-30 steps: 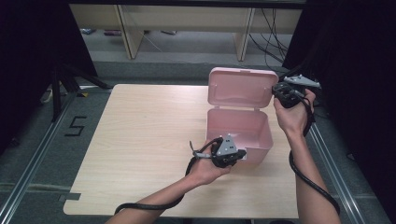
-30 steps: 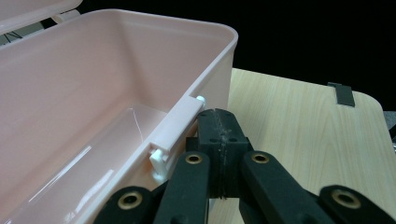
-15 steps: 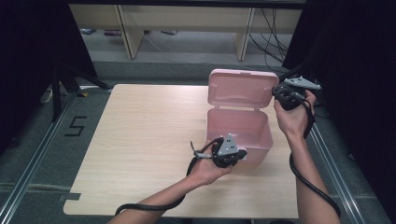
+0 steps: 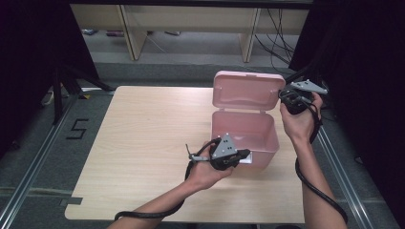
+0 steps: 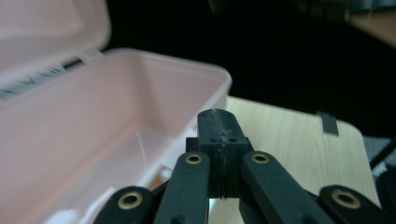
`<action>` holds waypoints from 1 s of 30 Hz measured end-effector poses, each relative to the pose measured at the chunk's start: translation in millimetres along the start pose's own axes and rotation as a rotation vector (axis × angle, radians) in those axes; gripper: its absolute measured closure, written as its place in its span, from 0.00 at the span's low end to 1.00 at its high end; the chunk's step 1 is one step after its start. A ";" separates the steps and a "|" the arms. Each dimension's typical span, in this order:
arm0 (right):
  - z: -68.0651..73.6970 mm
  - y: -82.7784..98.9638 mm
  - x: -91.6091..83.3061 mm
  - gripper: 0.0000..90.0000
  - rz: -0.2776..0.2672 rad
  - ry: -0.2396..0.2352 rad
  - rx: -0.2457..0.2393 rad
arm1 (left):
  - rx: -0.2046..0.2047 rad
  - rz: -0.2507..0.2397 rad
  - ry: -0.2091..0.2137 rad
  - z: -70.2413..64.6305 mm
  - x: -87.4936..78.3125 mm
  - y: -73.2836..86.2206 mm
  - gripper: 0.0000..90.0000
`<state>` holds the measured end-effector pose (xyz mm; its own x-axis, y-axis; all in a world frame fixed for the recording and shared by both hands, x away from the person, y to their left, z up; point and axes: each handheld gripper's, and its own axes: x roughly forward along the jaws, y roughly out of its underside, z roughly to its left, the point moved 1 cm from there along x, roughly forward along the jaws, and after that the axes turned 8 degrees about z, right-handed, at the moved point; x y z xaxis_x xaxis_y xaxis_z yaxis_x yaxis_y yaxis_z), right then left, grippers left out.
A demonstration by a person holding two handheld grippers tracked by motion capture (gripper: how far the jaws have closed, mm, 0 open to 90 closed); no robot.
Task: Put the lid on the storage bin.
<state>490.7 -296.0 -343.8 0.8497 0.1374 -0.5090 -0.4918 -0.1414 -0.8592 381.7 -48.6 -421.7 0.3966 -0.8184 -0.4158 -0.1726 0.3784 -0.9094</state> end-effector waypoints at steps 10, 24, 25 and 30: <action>1.5 4.4 -3.9 0.99 -0.015 0.000 -0.009 | -0.113 -0.067 -0.094 56.5 -35.4 -22.3 1.00; 4.5 11.7 -9.6 0.99 -0.036 0.012 -0.023 | -0.250 -0.118 -0.168 107.1 -46.9 -25.0 1.00; 4.5 11.7 -9.6 0.99 -0.036 0.012 -0.023 | -0.250 -0.118 -0.168 107.1 -46.9 -25.0 1.00; 5.5 15.5 -11.7 0.99 -0.051 0.017 -0.034 | -0.284 -0.131 -0.168 116.1 -46.8 -28.6 1.00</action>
<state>472.0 -294.4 -351.5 0.8769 0.1289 -0.4630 -0.4408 -0.1681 -0.8817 472.7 29.1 -375.2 0.5709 -0.7602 -0.3100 -0.3451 0.1204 -0.9308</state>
